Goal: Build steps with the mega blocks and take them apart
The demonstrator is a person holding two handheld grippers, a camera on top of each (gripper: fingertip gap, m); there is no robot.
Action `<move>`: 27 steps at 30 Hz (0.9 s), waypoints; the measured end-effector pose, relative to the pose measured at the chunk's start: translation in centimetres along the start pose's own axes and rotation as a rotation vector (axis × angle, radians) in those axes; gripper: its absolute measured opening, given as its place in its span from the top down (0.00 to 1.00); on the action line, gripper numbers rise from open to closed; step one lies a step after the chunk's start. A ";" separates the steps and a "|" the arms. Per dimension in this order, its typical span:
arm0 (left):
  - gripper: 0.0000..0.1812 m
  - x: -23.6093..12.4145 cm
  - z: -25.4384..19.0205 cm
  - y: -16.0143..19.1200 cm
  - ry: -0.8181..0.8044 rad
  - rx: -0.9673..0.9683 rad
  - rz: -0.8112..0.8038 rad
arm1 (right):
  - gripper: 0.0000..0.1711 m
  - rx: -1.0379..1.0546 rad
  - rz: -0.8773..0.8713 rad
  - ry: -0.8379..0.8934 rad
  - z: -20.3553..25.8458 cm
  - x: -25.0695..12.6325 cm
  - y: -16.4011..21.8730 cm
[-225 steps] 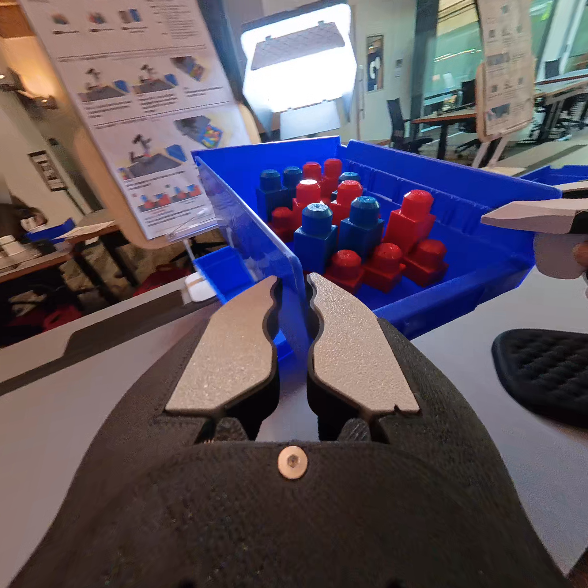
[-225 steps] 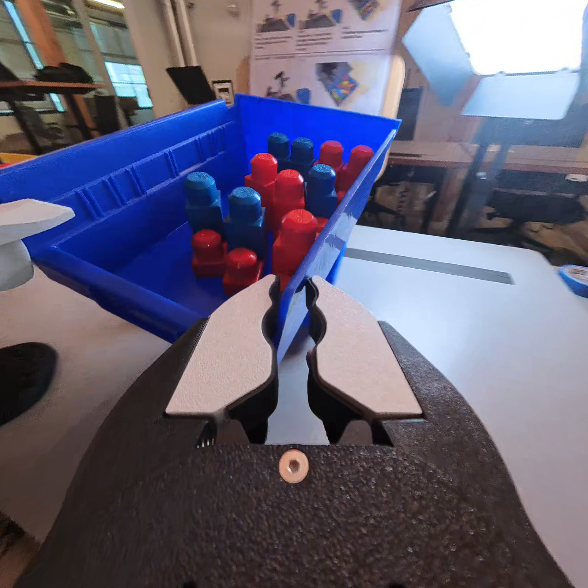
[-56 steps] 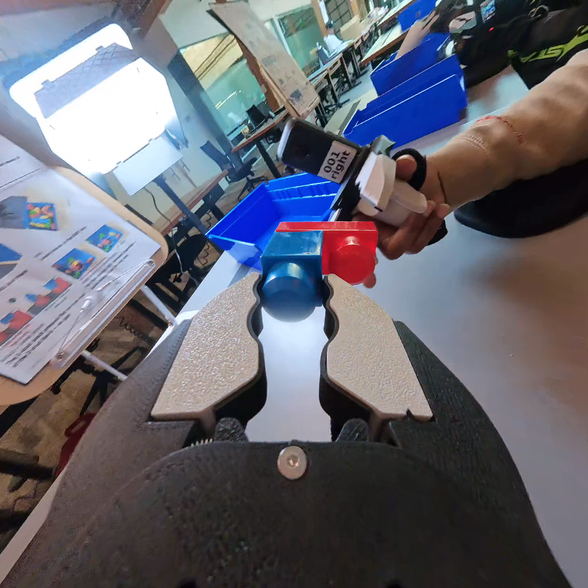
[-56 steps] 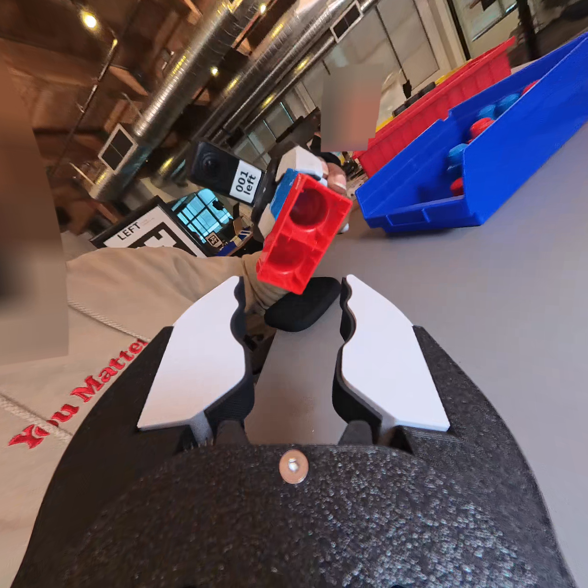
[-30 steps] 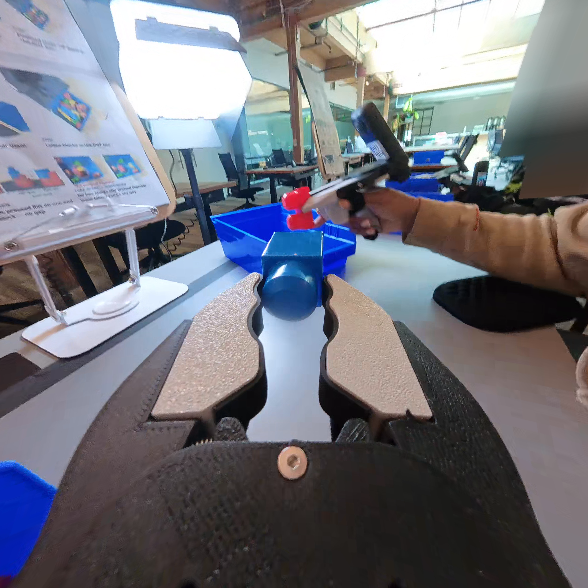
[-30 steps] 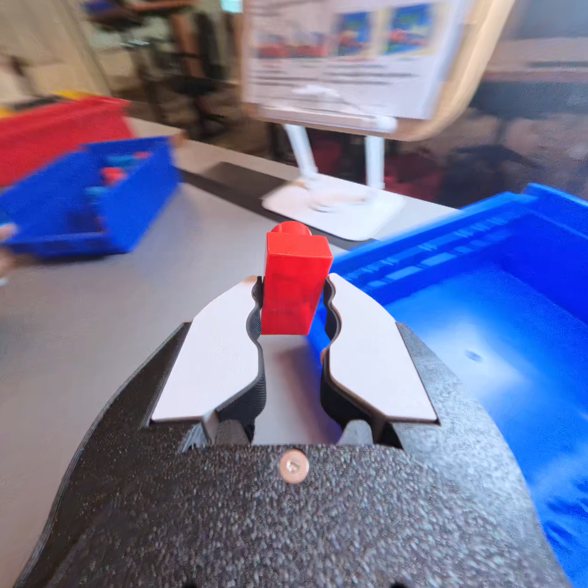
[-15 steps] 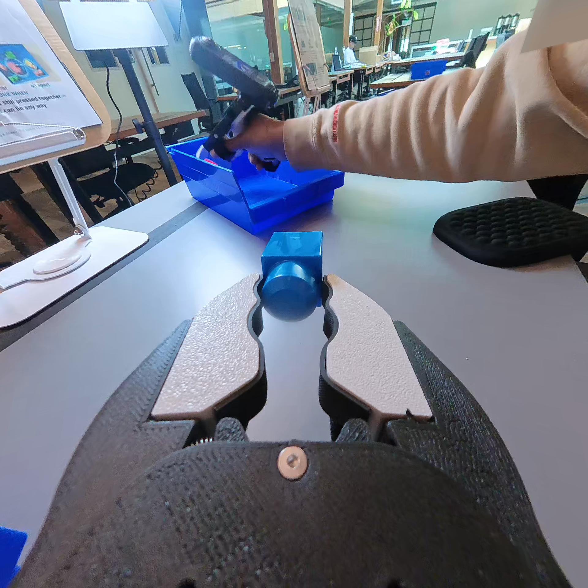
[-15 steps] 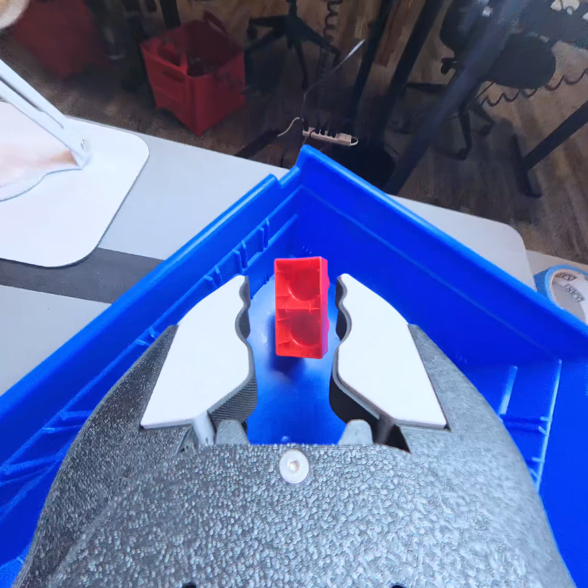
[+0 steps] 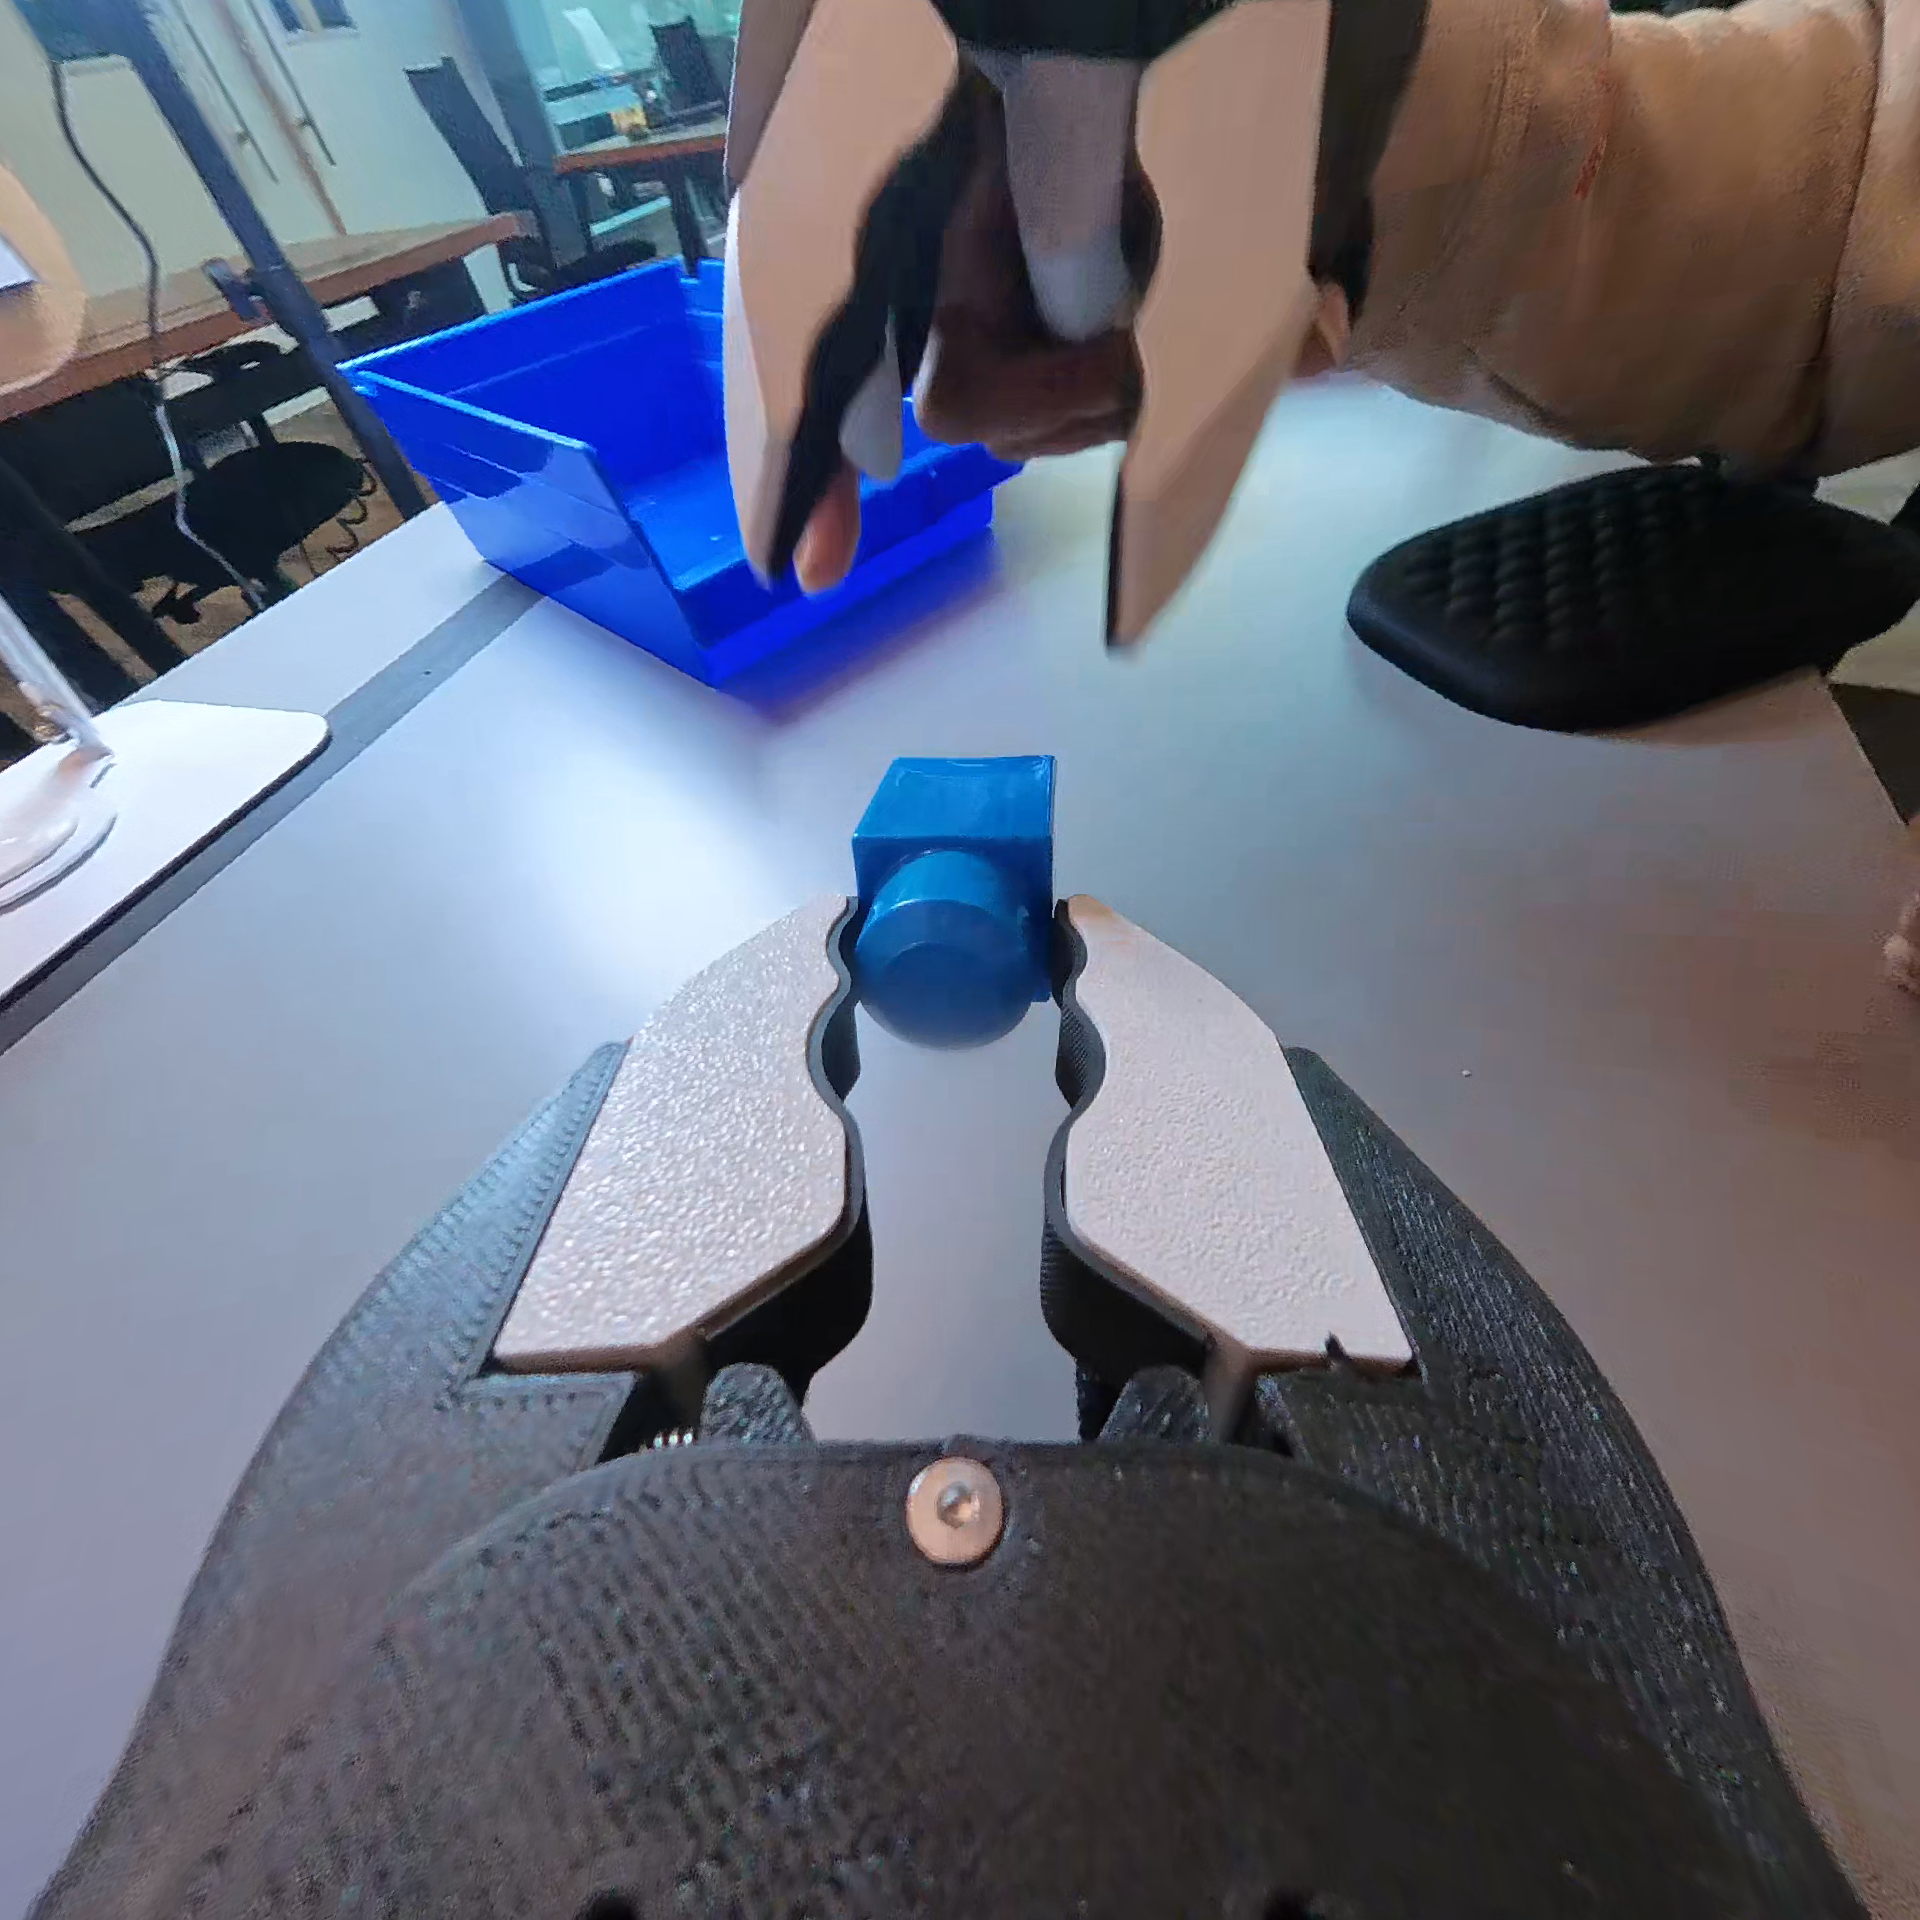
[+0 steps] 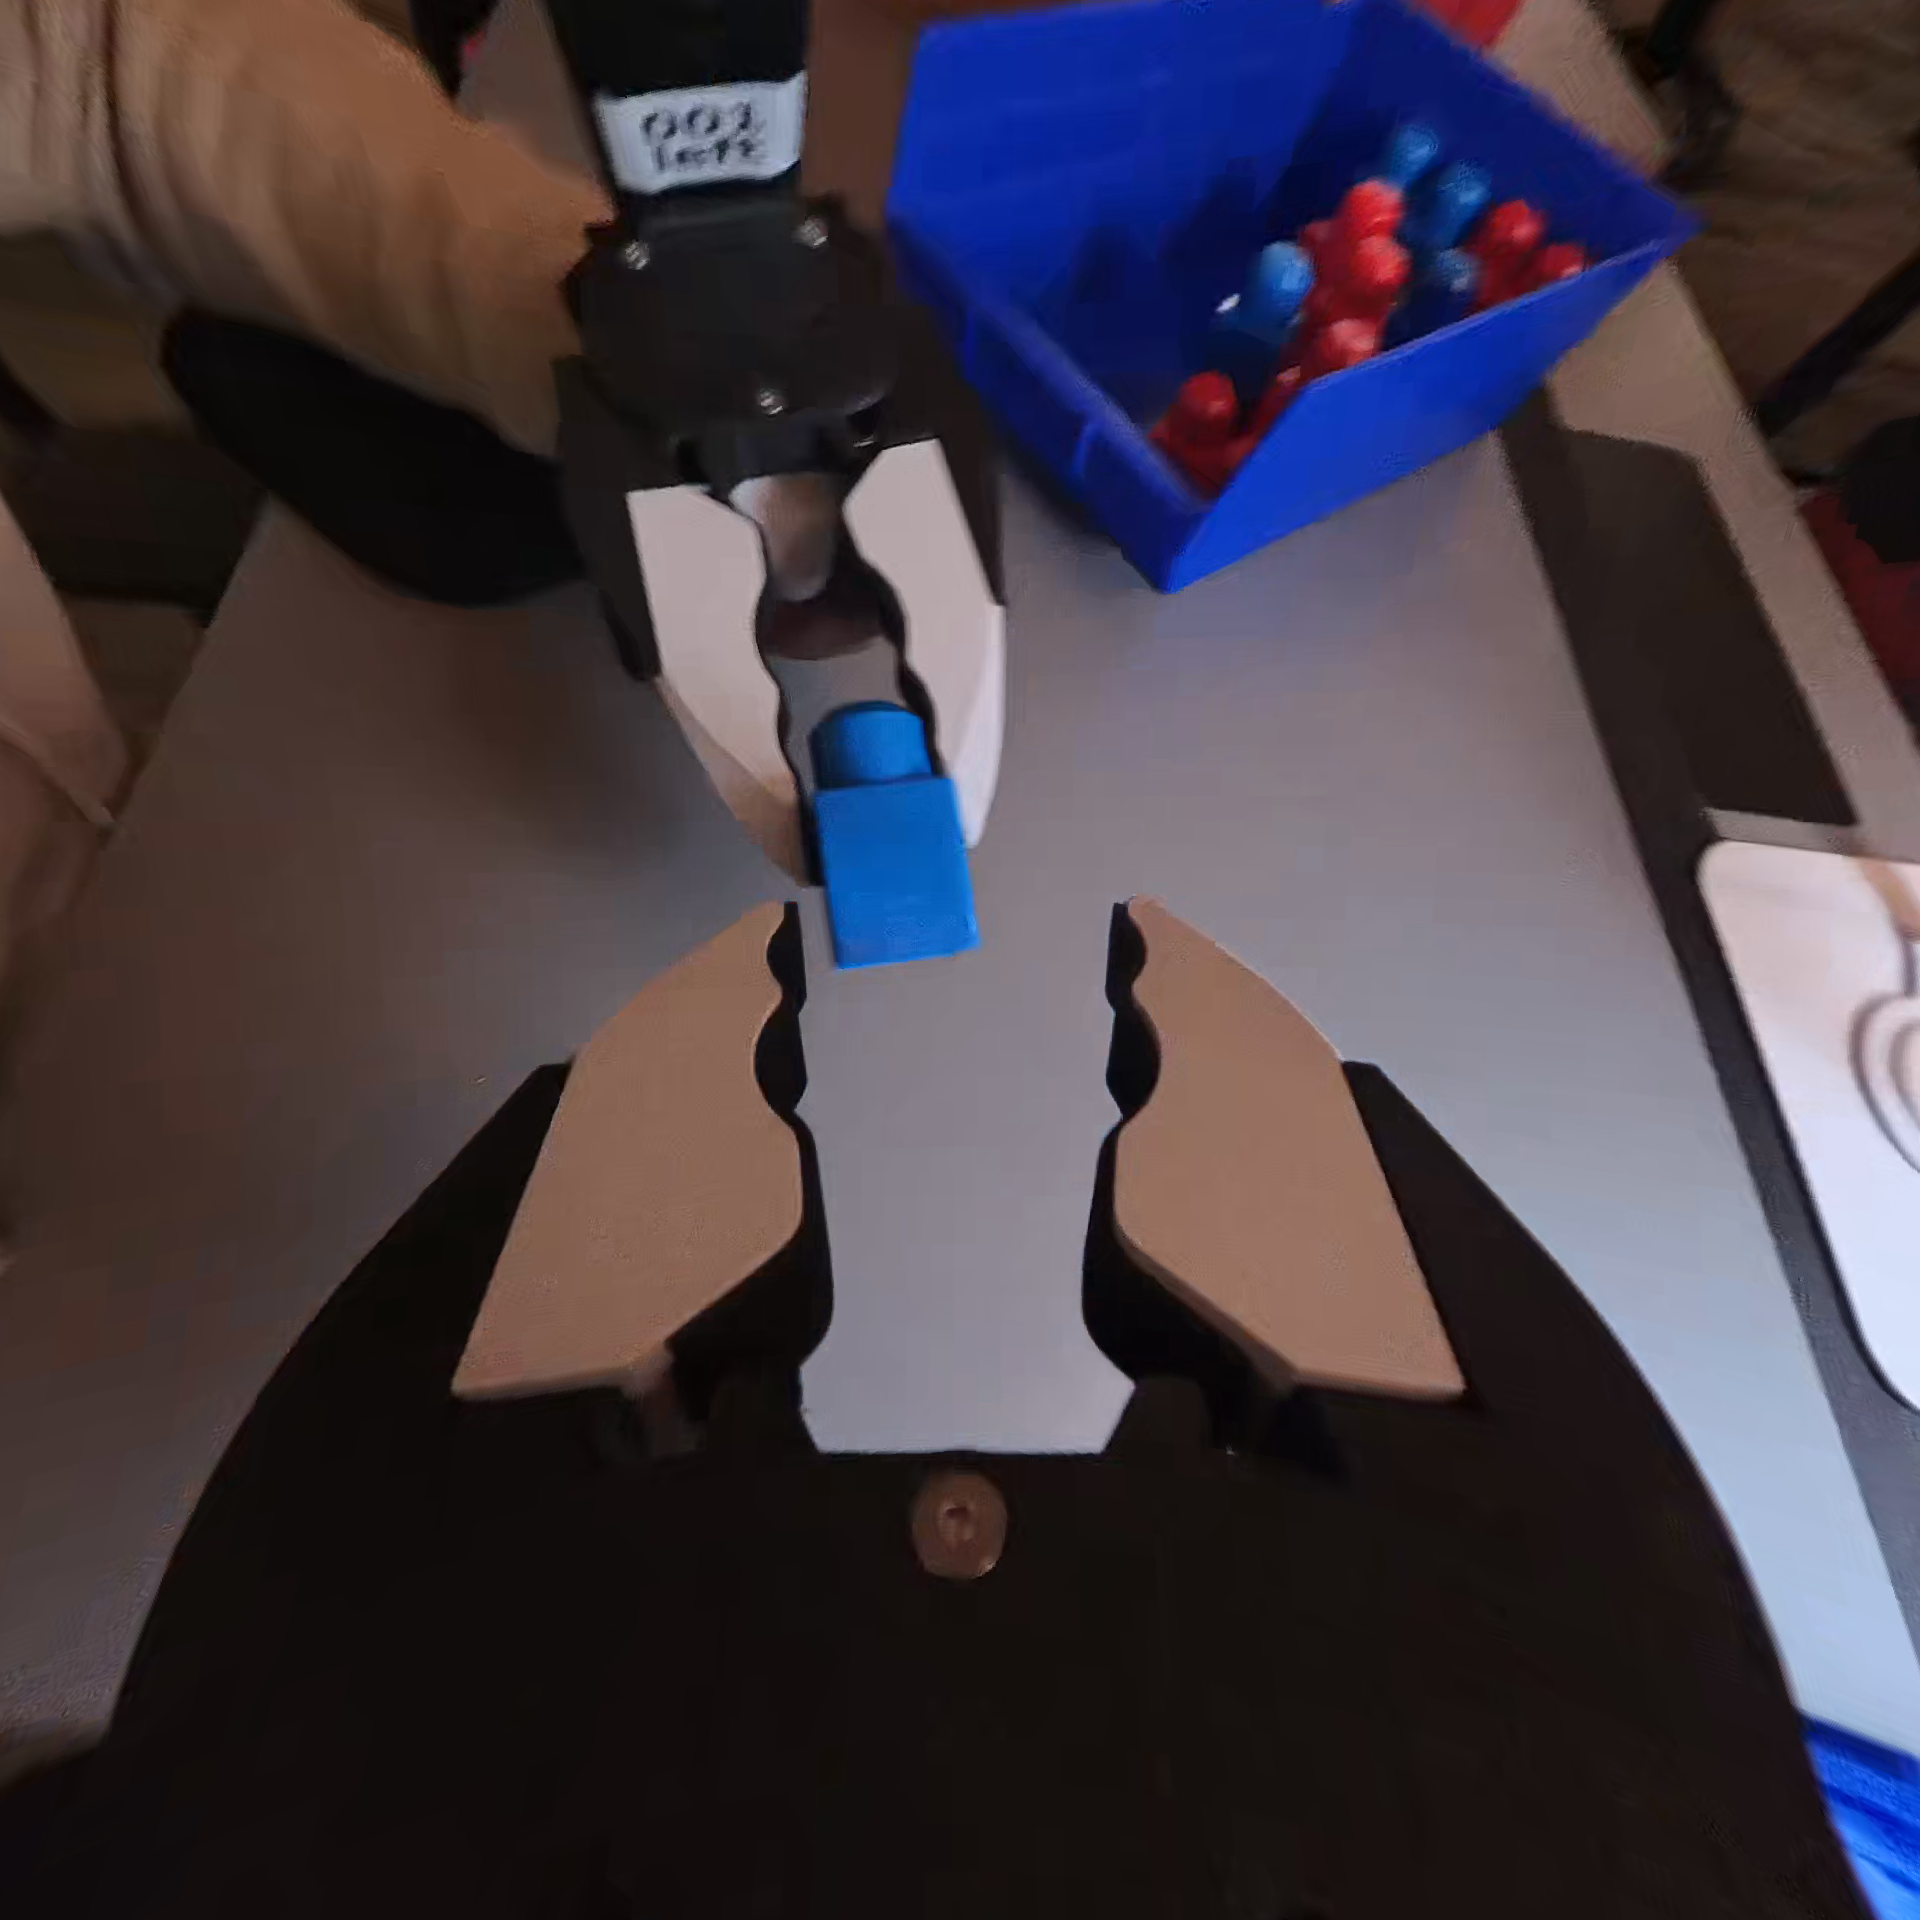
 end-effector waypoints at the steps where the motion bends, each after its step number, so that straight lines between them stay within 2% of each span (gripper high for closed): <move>1: 0.81 0.2 -0.5 0.0 0.016 0.019 0.007 | 0.68 -0.034 0.049 -0.032 1.4 1.3 0.2; 3: 0.81 0.4 -1.5 -0.3 0.047 0.051 0.004 | 0.80 -0.097 0.166 -0.059 2.8 3.4 1.3; 5: 0.81 0.1 -1.7 -0.5 0.061 0.067 -0.011 | 0.80 -0.099 0.164 -0.053 3.1 3.7 1.7; 8: 0.74 -1.3 0.3 -2.4 0.007 -0.076 -0.137 | 0.80 0.015 0.101 -0.007 1.6 1.1 1.7; 10: 0.74 -2.6 2.2 -2.8 -0.019 -0.166 -0.189 | 0.80 0.093 0.069 0.162 -1.5 -2.0 2.4; 12: 0.76 -3.5 3.7 -2.5 -0.059 -0.200 -0.201 | 0.80 0.224 0.105 0.438 -6.4 -6.5 4.6; 14: 0.77 -3.7 4.5 -2.0 -0.100 -0.180 -0.173 | 0.80 0.387 0.196 0.662 -10.7 -10.7 8.3; 16: 0.77 -3.5 4.6 -1.6 -0.127 -0.143 -0.143 | 0.80 0.482 0.358 0.821 -13.8 -13.2 12.6; 19: 0.74 -4.2 5.3 -2.2 -0.187 -0.130 -0.143 | 0.80 0.585 0.495 0.788 -15.6 -12.1 16.5; 22: 0.72 -7.9 8.7 -4.1 -0.341 -0.130 -0.145 | 0.80 0.613 0.556 0.733 -16.0 -10.4 18.3; 24: 0.73 -12.1 11.7 -5.4 -0.493 -0.134 -0.113 | 0.79 0.623 0.489 0.712 -15.7 -10.1 17.8; 27: 0.75 -18.0 15.7 -5.5 -0.689 -0.181 0.022 | 0.71 0.594 0.360 0.732 -14.7 -11.3 15.7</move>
Point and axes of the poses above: each gripper's, where its closed fingertips meet, x out along the fingers, y out of its underside, z = x × y across the jaws, the point moved 4 cm from there along -x, back along the fingers, and after that the axes turned 2 degrees about -z, right-handed, at the moved point
